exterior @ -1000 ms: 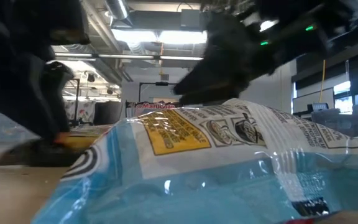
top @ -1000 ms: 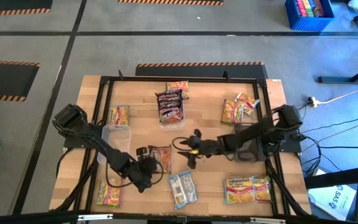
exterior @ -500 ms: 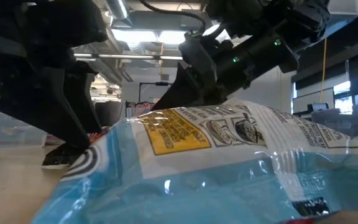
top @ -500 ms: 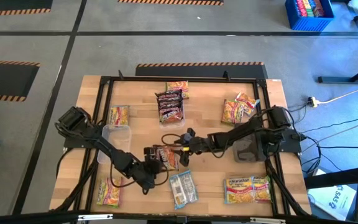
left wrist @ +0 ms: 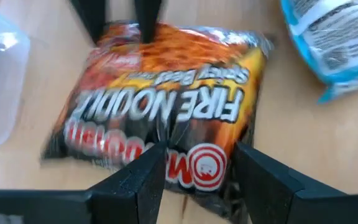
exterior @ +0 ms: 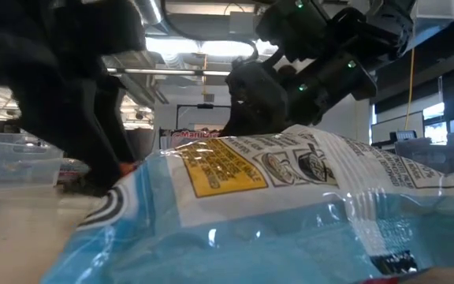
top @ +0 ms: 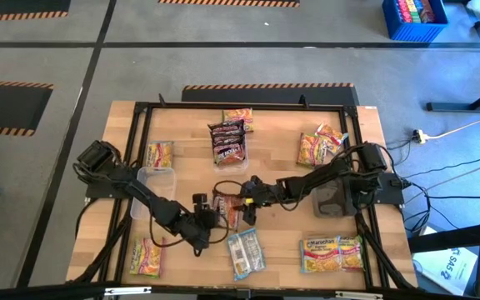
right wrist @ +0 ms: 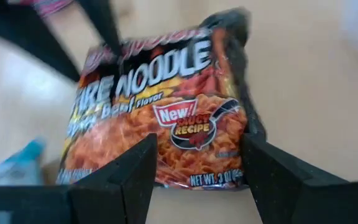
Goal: Sort Maruchan noodles
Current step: Put the black noodle pack into the right transparent bin
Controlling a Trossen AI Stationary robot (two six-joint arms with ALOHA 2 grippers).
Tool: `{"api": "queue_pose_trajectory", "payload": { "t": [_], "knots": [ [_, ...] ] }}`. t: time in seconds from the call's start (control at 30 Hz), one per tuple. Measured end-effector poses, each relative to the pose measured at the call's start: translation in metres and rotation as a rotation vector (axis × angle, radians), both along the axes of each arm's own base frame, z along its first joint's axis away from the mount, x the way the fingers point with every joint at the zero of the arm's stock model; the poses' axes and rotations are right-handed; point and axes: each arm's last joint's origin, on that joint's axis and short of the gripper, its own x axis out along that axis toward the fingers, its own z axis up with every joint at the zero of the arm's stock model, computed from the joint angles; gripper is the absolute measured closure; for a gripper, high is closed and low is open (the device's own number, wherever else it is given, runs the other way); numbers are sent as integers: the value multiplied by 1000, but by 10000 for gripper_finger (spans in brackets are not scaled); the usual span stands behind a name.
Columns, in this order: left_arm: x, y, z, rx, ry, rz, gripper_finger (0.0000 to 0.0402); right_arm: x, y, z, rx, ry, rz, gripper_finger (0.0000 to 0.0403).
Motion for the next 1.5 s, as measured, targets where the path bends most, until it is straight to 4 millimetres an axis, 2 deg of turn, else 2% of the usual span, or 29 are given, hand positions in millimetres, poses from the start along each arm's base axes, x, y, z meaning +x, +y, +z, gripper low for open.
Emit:
{"api": "queue_pose_trajectory", "payload": {
  "t": [0.27, 0.4, 0.6, 0.83, 1.07, 1.2, 1.33, 1.5],
  "knots": [
    [-16, 7, 13, -10, 103, 162, 221, -5, 6, 3, 33, 30, 135, 187],
    [-20, 6, 11, -11, 115, 192, 221, -8, 6, 17, 21, 10, 115, 187],
    [-18, 6, 10, 28, 79, 203, 221, -7, 1, 24, -46, -22, 15, 187],
    [-7, 7, 13, -25, -3, 211, 221, -8, 7, 23, -59, -20, 29, 183],
    [1, 16, 14, -47, -10, 239, 218, -10, 14, 23, -59, -19, 47, 121],
    [4, 25, 17, -98, 2, 274, 198, -10, 14, 23, -64, -13, 41, 88],
    [0, 36, 26, -66, 35, 284, 181, -11, 14, 22, -66, -1, 42, 72],
    [-10, 49, 38, -25, 89, 304, 181, -12, 16, 21, -82, 1, 60, 70]
  ]
}}
